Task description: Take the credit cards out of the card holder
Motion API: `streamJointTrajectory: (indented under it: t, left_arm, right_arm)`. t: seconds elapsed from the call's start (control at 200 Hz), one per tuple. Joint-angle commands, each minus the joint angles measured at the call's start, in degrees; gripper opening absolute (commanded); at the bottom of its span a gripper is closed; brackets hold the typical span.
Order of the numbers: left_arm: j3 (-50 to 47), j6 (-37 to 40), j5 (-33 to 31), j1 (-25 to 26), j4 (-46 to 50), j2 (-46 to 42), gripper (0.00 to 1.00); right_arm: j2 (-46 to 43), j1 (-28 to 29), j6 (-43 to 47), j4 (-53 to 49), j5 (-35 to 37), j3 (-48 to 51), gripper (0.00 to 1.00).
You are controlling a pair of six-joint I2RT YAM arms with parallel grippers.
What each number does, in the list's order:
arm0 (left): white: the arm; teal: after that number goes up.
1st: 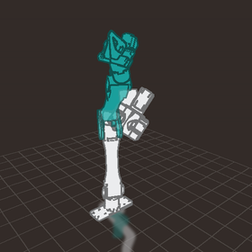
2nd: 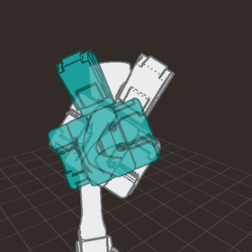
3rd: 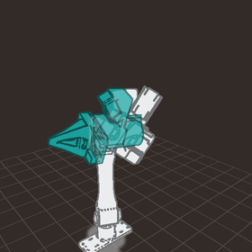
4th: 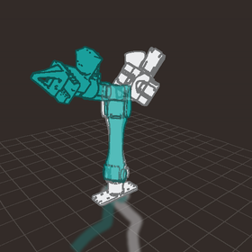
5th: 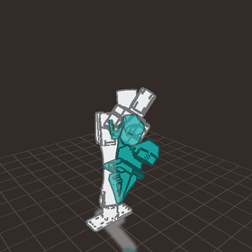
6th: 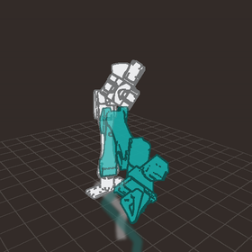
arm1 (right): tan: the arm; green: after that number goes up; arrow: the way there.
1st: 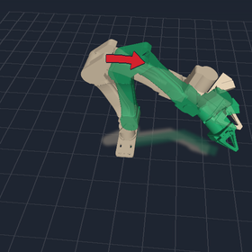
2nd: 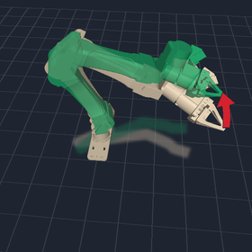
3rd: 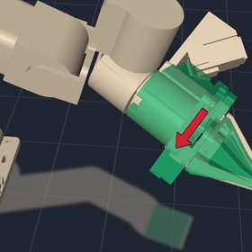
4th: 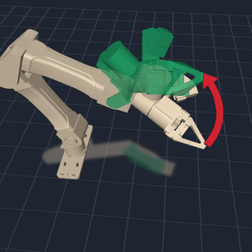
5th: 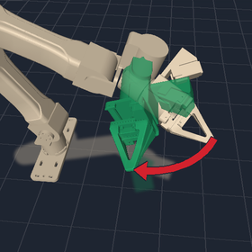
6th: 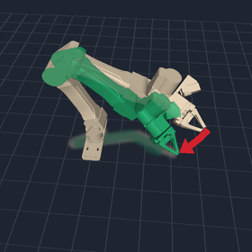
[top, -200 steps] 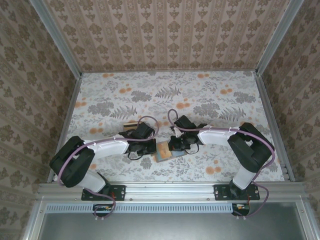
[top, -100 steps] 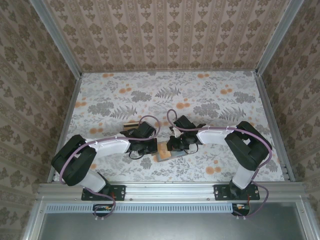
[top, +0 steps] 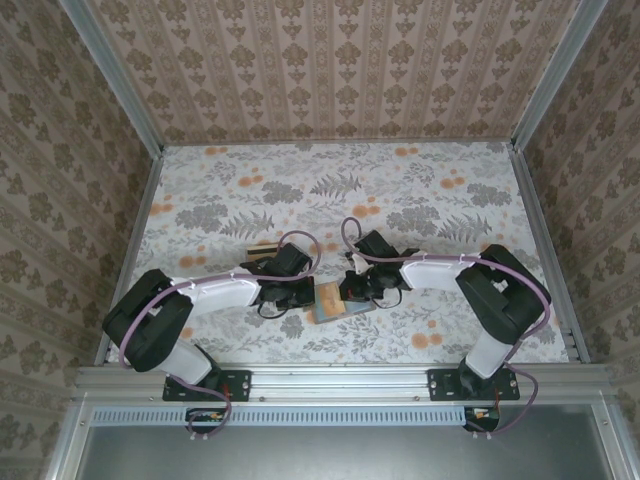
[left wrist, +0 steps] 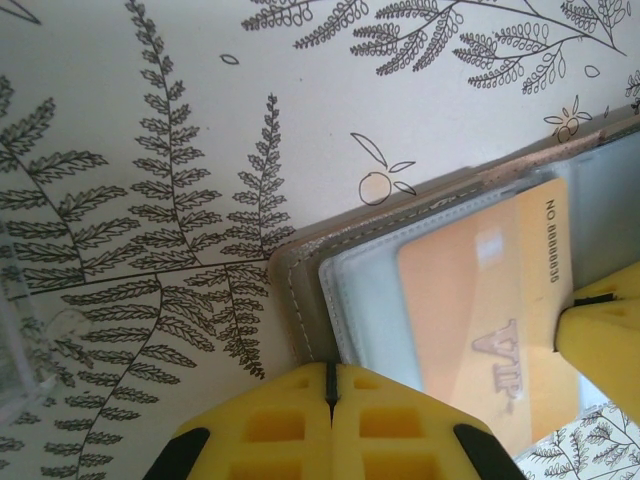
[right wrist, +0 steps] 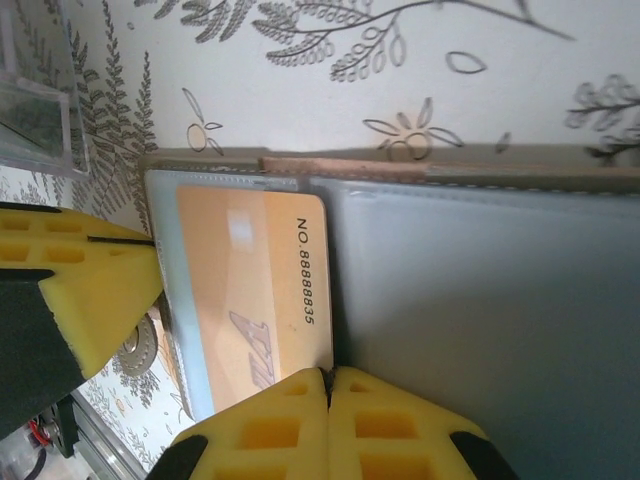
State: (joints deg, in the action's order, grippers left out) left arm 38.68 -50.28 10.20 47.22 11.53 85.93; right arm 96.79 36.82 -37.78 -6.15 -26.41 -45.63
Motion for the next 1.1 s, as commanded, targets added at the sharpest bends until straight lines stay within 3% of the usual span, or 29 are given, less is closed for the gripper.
streamJointTrajectory:
  t: [0.0,0.42,0.815,0.885,0.915,0.965,1.095]
  left_arm:
    - [-0.8,1.2,-1.1,0.4,3.9,2.4,0.0]
    - [1.2,2.4,-1.2,0.4,6.0,0.6,0.0]
    - [8.5,3.1,-3.5,-1.7,13.1,-8.1,0.0]
    - [9.5,3.1,-5.3,-2.8,15.4,-11.1,0.13]
    - [9.6,3.0,-5.8,-3.4,16.2,-12.8,0.22]
    - [9.7,2.5,-7.1,-4.6,17.6,-15.0,0.45]
    - [8.5,1.4,-10.4,-8.3,21.9,-23.1,0.78]
  right_arm:
    - [-1.4,-1.6,0.5,-2.6,1.8,2.1,0.0]
    - [-9.6,-7.6,4.9,-7.4,0.9,4.1,0.0]
    - [-15.7,-8.6,12.5,-16.6,1.4,-4.6,0.0]
    - [-15.5,-8.4,14.8,-18.0,1.6,-7.2,0.0]
    - [-15.2,-8.2,15.9,-18.7,1.8,-8.4,0.0]
    - [-14.5,-7.7,18.0,-19.7,2.1,-10.6,0.0]
    - [-10.9,-4.3,24.3,-22.3,4.7,-18.0,0.0]
